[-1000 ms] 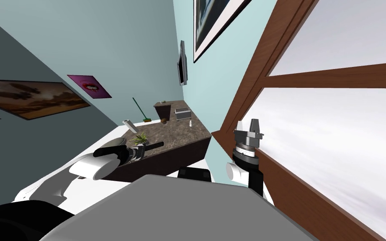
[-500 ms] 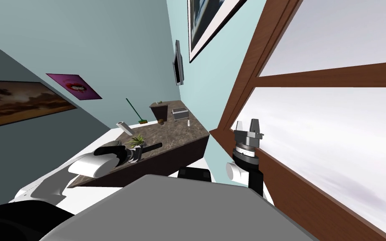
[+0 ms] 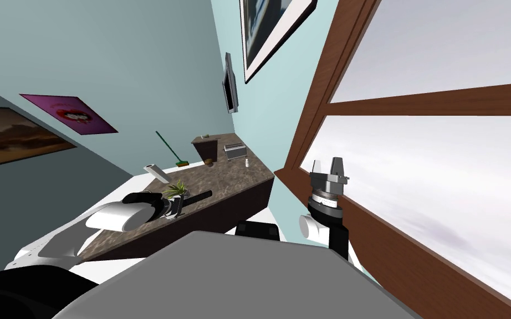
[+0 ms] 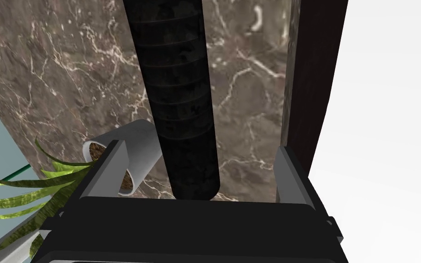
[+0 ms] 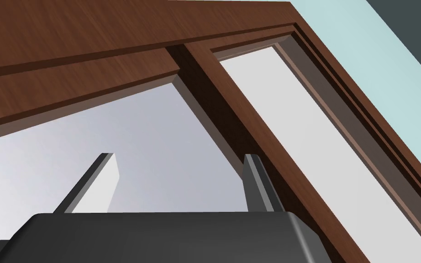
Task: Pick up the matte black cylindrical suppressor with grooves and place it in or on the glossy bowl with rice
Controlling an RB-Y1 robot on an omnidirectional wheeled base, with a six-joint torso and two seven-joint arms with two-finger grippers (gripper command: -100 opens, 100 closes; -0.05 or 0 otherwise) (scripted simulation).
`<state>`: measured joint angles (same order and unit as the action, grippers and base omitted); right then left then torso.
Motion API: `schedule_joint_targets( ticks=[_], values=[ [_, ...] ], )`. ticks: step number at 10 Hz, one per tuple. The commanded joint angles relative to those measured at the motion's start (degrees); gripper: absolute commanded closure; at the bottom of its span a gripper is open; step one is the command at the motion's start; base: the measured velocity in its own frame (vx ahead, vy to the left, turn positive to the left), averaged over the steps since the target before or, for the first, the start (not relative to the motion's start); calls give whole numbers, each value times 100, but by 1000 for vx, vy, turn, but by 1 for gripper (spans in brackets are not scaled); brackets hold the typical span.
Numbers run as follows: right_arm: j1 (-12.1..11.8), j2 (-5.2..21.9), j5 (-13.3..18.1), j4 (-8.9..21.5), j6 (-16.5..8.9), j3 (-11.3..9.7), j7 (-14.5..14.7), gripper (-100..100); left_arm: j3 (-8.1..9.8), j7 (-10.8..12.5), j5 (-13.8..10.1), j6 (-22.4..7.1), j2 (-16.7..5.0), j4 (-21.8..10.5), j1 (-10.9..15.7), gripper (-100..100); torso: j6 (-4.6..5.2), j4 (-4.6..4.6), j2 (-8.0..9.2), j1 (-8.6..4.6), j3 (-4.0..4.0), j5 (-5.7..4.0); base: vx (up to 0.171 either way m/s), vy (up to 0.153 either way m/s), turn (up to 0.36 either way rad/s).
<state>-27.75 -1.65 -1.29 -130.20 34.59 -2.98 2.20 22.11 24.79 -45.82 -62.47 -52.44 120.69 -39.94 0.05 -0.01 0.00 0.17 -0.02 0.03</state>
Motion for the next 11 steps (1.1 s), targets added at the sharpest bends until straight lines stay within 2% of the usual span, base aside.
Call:
schedule_joint_targets(
  ticks=[1, 4, 5, 6, 7, 9, 10, 11],
  values=[
    [0, 0, 0, 0, 0, 0, 0, 0, 29, 89, -44, -132, -40, -163, 23, -100, 0, 0, 0, 0, 0, 0, -20, 19, -118],
    [0, 0, 0, 0, 0, 0, 0, 0, 84, 224, -119, -338, -109, -414, 56, -100, -1, 0, 1, 5, 0, 2, -23, 23, -128],
    [0, 0, 0, 0, 0, 0, 0, 0, 78, 190, -115, -294, -104, -378, 54, -100, -1, 0, -2, 1, -1, 1, -7, 7, -21],
    [-1, 0, 0, 0, 0, 0, 0, 0, 82, 197, -119, -307, -107, -386, 54, 0, -3, -1, -5, -4, -2, 0, 0, 0, 0],
    [-1, 0, 0, 0, 0, 0, 0, 0, 2, 122, -43, -201, -25, -553, 114, -100, -3, -1, -7, -6, -4, -1, -1, 1, -35],
    [-1, 0, 0, 0, 0, 0, 0, 0, -98, 30, 51, -70, 78, -764, 190, -100, -2, -2, -8, -6, -4, 0, -2, 1, -36],
    [-1, 0, 0, 0, 0, 0, 0, 0, -76, 69, 33, -119, 51, -696, 172, -100, -2, -2, -8, -7, -4, -1, 0, 0, 0],
    [-1, 0, 0, 0, 0, 0, 0, 0, -83, 61, 40, -105, 57, -706, 176, 100, -3, -2, -8, -7, -5, -2, 0, 0, 0]
  ],
)
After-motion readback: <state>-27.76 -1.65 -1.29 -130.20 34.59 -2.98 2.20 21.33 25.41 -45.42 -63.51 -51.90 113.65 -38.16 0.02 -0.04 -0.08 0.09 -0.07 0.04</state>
